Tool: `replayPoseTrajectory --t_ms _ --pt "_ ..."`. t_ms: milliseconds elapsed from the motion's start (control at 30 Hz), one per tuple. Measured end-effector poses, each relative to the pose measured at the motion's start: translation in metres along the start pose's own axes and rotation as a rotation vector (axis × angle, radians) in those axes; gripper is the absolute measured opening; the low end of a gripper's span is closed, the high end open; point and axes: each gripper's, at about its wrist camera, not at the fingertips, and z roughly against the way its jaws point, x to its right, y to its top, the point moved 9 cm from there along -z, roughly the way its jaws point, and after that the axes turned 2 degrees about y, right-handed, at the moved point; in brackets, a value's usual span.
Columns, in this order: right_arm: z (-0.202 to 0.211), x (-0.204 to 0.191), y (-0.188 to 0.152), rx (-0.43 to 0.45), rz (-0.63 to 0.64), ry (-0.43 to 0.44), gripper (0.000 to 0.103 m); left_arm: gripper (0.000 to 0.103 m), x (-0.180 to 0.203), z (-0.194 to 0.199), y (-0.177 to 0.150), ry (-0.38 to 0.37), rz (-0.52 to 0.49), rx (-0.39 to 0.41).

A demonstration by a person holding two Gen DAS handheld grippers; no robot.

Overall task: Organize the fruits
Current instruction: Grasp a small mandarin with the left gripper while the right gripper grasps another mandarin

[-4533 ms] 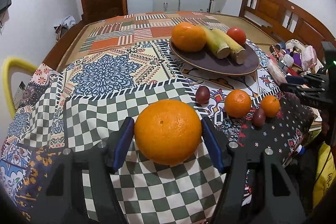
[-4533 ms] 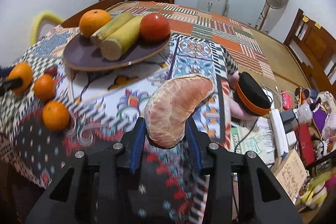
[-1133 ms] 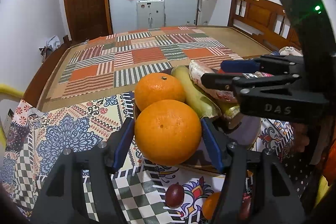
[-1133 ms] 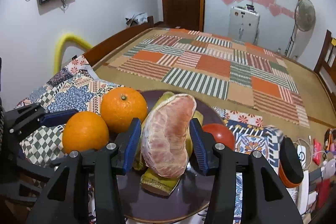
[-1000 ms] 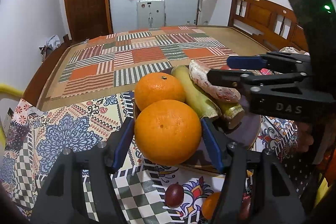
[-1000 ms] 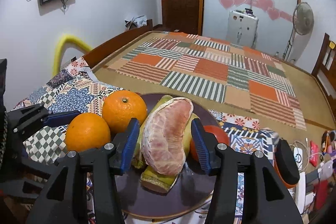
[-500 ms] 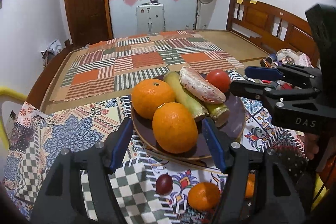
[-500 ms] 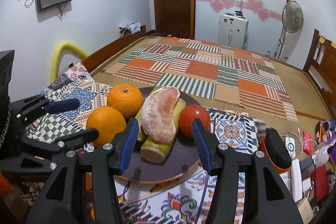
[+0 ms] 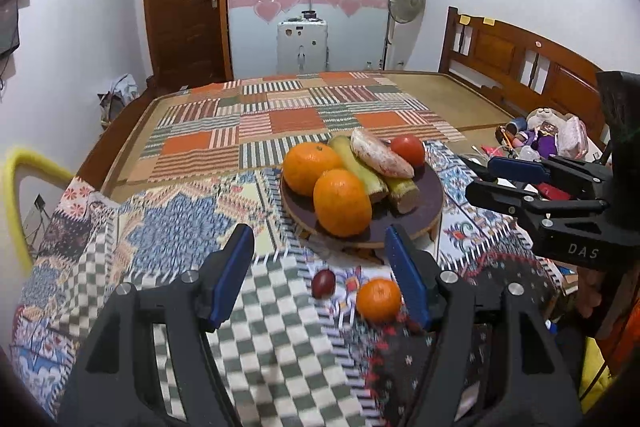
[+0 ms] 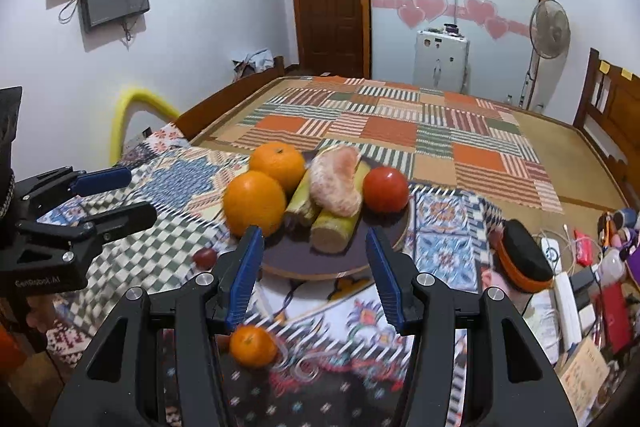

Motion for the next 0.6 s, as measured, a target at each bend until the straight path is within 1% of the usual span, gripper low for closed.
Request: replayPoseTrajectory --t_ms 233,500,567,600 --pt "0.000 -0.015 -0.029 -0.036 0.003 0.026 0.050 0.068 0.005 0.007 -0.033 -0.008 0.014 -0.046" --pt "-0.020 -0.024 -0.068 -0.119 -0.008 0.051 0.050 0.067 0.007 0.002 -0.062 -0.036 0.025 -0.096" --pt "-0.024 -0.024 -0.073 -0.131 -0.006 0.052 0.050 0.064 0.009 -0.001 -0.068 -0.047 0.023 -0.111" --pt "-0.026 -0.024 -0.074 -0.137 -0.007 0.055 0.050 0.058 0.011 -0.003 -0.071 -0.056 0.017 -0.120"
